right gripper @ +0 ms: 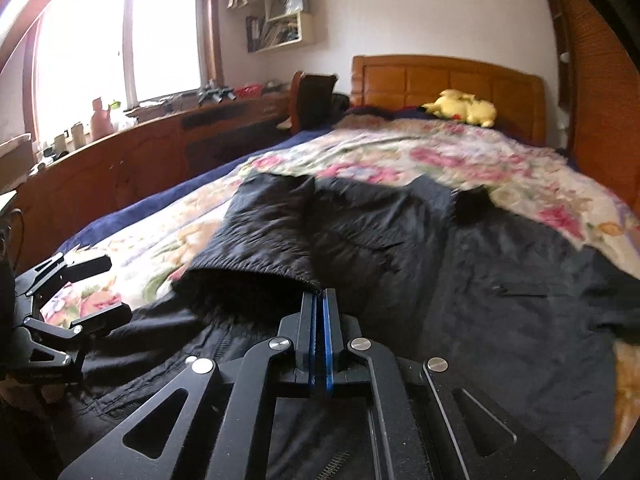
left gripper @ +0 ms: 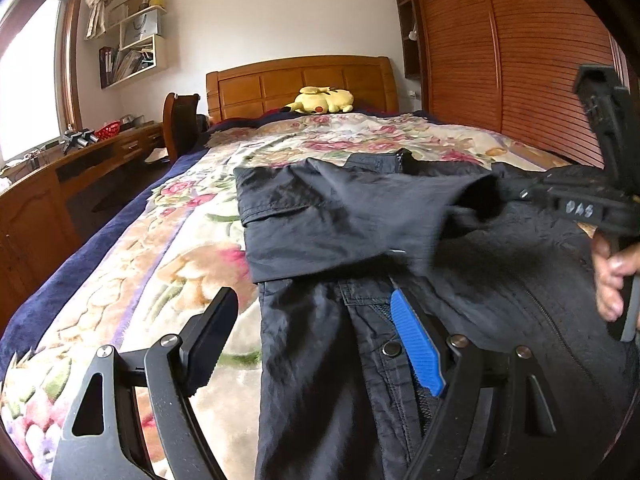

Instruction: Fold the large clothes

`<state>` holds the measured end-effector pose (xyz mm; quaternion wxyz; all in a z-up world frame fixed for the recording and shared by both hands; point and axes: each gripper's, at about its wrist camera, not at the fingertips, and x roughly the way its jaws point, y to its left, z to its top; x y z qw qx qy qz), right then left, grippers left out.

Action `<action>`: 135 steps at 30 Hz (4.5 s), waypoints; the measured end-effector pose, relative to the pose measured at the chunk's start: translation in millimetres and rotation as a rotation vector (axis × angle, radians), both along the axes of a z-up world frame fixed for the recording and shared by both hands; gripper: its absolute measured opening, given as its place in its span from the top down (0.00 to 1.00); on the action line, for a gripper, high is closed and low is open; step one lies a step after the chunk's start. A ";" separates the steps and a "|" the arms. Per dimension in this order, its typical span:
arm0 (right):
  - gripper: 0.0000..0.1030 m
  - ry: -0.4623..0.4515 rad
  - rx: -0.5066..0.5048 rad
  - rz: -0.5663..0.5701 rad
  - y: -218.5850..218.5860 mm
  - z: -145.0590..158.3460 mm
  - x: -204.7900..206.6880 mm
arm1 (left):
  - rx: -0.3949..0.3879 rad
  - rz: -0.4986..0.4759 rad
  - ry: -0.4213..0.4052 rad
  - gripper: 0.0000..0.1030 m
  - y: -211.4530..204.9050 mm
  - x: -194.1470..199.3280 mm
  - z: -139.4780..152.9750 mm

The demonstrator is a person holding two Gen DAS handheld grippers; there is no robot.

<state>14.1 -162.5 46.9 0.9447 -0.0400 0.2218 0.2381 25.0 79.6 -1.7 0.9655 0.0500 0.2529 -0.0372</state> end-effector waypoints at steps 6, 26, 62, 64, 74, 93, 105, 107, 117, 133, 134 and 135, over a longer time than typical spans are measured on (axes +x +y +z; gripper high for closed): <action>0.98 -0.026 -0.012 -0.100 -31.7 4.2 -14.1 | -0.020 -0.030 -0.008 0.23 -2.6 -5.0 4.8; 0.98 -0.009 -0.058 -0.323 -82.6 6.5 -35.9 | -0.073 -0.104 -0.038 0.23 -39.2 -4.6 17.3; 0.39 0.123 -0.280 -0.106 -32.4 -11.6 5.5 | -0.081 -0.149 0.018 0.23 -64.0 10.7 3.1; 0.39 0.140 -0.302 -0.102 -30.3 -15.0 10.9 | -0.087 -0.153 0.018 0.23 -62.7 10.1 2.8; 0.39 0.185 -0.350 -0.070 -16.9 -18.9 22.0 | -0.103 -0.159 0.020 0.23 -59.8 10.3 3.5; 0.87 0.104 -0.333 -0.131 -46.2 0.6 21.0 | -0.106 -0.164 0.020 0.23 -59.6 9.8 3.4; 0.90 0.095 -0.289 -0.365 -102.7 13.7 48.7 | -0.106 -0.164 0.026 0.23 -59.6 10.9 0.6; 0.90 0.108 -0.292 -0.391 -109.6 10.2 55.9 | -0.107 -0.164 0.026 0.23 -59.5 11.3 0.6; 0.88 0.174 -0.282 -0.474 -128.1 19.5 77.6 | -0.112 -0.166 0.032 0.23 -56.2 12.5 1.3; 0.42 0.189 -0.325 -0.318 -87.2 3.9 52.8 | -0.115 -0.161 0.034 0.23 -51.6 12.6 0.4; 0.42 0.209 -0.332 -0.312 -86.2 -3.0 54.3 | -0.115 -0.162 0.035 0.23 -51.8 12.8 0.6; 0.42 0.224 -0.339 -0.312 -86.7 -9.2 55.8 | -0.115 -0.162 0.035 0.23 -51.8 12.7 0.6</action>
